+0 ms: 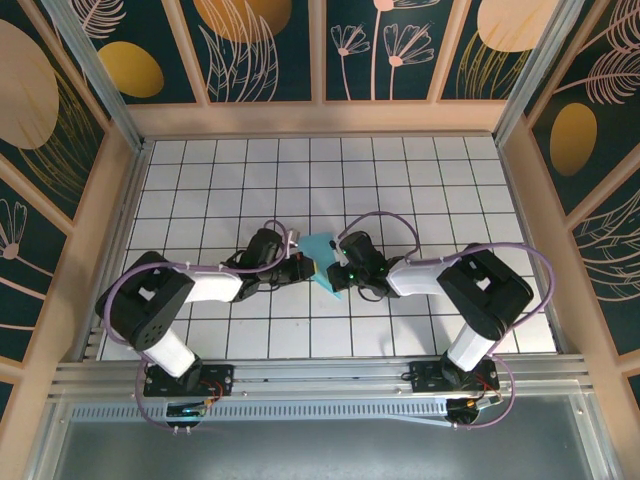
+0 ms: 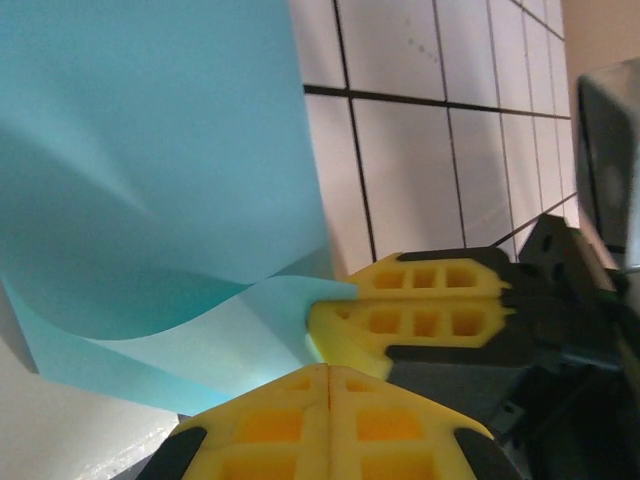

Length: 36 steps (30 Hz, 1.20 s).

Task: Fold a paper plane with a square sheet of paper (fold left side to right side)
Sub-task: Third fold the triangle at the center of the table.

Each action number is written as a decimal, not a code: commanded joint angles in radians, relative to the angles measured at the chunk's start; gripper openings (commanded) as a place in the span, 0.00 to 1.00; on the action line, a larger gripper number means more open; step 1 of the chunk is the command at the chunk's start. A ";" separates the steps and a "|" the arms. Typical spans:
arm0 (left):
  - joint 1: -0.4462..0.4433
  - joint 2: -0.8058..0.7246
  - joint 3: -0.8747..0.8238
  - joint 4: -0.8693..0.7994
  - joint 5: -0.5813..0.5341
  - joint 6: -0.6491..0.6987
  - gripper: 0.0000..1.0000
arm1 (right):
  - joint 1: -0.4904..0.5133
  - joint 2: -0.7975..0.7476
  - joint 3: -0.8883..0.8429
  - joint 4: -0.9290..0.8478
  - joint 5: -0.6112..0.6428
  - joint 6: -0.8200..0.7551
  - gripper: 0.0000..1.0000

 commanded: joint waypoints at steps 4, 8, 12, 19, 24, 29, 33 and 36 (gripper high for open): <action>-0.008 0.037 0.050 0.049 0.018 -0.002 0.00 | -0.002 0.041 -0.010 -0.082 0.000 0.001 0.00; -0.008 0.057 0.057 0.035 0.012 0.005 0.00 | -0.003 0.044 -0.010 -0.082 0.000 0.003 0.00; -0.008 0.070 0.057 0.026 0.005 0.011 0.00 | -0.004 0.043 -0.010 -0.082 0.002 0.002 0.00; -0.008 0.104 0.060 0.018 -0.010 0.020 0.00 | -0.003 0.044 -0.010 -0.084 0.002 0.003 0.00; -0.007 0.115 0.058 0.013 -0.020 0.025 0.00 | -0.004 0.044 -0.010 -0.086 0.003 0.003 0.00; -0.008 0.123 0.058 0.012 -0.028 0.026 0.00 | -0.002 0.044 -0.009 -0.086 0.003 0.003 0.00; -0.008 0.129 0.061 0.009 -0.031 0.027 0.00 | -0.003 0.043 -0.010 -0.086 0.003 0.003 0.00; -0.007 0.137 0.061 0.006 -0.034 0.030 0.00 | -0.002 0.043 -0.010 -0.085 0.003 0.003 0.00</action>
